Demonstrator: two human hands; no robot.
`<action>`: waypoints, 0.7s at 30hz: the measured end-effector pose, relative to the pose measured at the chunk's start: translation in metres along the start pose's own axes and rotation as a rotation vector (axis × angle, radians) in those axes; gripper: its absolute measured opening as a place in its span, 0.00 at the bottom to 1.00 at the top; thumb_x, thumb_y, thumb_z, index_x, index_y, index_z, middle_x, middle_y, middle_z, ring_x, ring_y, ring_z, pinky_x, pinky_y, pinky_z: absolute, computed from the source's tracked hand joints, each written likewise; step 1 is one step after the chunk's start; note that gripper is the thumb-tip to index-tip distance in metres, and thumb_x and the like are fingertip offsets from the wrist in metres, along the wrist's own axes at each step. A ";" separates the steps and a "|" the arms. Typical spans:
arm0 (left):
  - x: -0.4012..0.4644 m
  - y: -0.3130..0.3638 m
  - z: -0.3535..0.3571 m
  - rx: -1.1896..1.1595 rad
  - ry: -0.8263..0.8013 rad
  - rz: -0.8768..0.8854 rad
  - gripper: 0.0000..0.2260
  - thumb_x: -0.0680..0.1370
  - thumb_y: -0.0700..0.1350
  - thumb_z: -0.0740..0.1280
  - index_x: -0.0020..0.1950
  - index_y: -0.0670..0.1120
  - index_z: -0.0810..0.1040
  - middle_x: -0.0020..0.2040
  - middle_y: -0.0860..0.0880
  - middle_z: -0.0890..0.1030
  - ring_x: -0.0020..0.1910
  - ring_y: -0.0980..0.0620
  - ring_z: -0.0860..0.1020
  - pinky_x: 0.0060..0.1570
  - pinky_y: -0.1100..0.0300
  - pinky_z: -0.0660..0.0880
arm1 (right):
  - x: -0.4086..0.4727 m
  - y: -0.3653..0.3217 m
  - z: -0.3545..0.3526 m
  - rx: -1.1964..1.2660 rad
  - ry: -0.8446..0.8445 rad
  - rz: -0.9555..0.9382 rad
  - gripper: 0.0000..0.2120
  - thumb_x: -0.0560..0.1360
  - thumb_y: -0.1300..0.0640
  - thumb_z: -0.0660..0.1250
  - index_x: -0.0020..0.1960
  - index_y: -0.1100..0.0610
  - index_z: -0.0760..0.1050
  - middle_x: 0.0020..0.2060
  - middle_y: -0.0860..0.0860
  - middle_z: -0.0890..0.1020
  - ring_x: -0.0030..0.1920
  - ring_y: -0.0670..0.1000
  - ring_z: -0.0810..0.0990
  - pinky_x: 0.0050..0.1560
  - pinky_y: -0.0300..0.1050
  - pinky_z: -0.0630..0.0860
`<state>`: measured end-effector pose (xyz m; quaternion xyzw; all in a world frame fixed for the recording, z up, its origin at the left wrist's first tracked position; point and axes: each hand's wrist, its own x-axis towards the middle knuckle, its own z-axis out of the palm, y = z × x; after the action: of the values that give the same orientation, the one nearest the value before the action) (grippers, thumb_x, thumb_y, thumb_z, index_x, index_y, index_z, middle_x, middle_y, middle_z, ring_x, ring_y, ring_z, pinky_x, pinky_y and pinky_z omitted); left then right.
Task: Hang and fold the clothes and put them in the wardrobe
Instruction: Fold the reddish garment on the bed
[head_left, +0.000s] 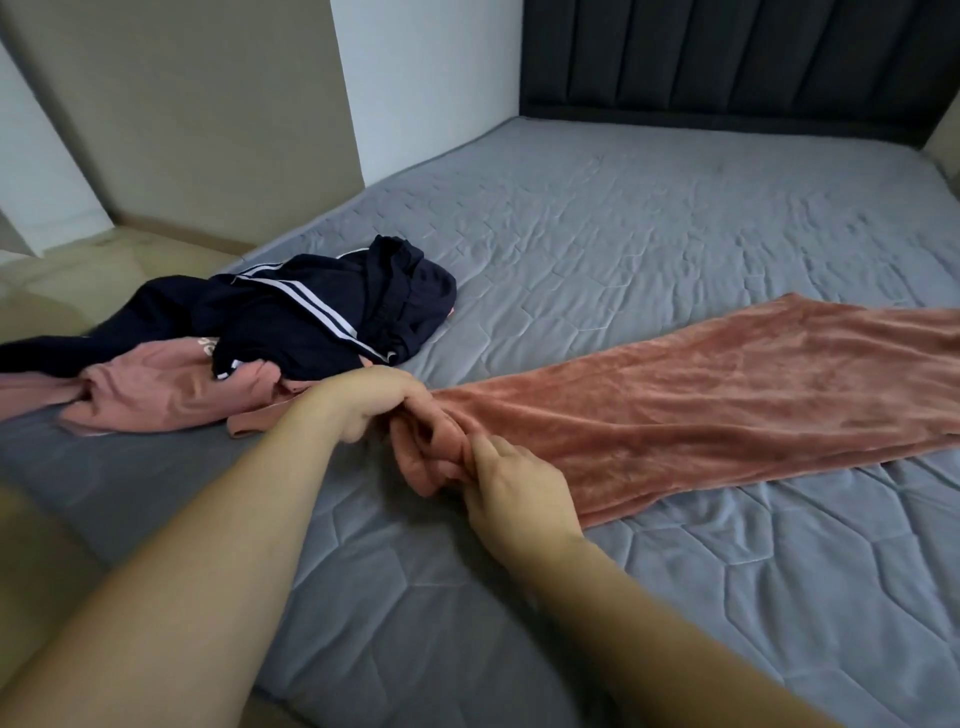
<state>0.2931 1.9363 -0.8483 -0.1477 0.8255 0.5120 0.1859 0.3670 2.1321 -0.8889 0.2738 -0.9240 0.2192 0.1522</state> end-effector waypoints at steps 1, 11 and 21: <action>-0.002 0.011 0.000 -0.023 -0.038 -0.011 0.09 0.70 0.44 0.69 0.49 0.45 0.81 0.43 0.42 0.81 0.38 0.46 0.78 0.41 0.56 0.72 | 0.002 0.009 -0.010 0.107 0.036 0.064 0.11 0.75 0.49 0.59 0.53 0.54 0.71 0.48 0.51 0.81 0.45 0.57 0.79 0.39 0.47 0.70; 0.008 0.194 0.106 -0.241 -0.320 0.197 0.25 0.63 0.34 0.54 0.56 0.37 0.79 0.49 0.41 0.77 0.43 0.46 0.75 0.44 0.57 0.73 | 0.000 0.144 -0.136 0.836 0.406 0.576 0.07 0.76 0.58 0.63 0.53 0.52 0.76 0.49 0.48 0.81 0.52 0.46 0.79 0.56 0.51 0.77; 0.076 0.346 0.318 0.548 -0.153 0.521 0.13 0.80 0.34 0.59 0.61 0.39 0.77 0.58 0.37 0.81 0.60 0.38 0.78 0.61 0.41 0.75 | -0.034 0.322 -0.238 1.055 0.665 0.708 0.07 0.74 0.58 0.64 0.51 0.50 0.73 0.51 0.46 0.79 0.53 0.43 0.78 0.52 0.38 0.73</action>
<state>0.1250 2.3674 -0.7391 0.1607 0.9253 0.3121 0.1433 0.2480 2.5064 -0.8021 -0.0865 -0.6330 0.7447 0.1929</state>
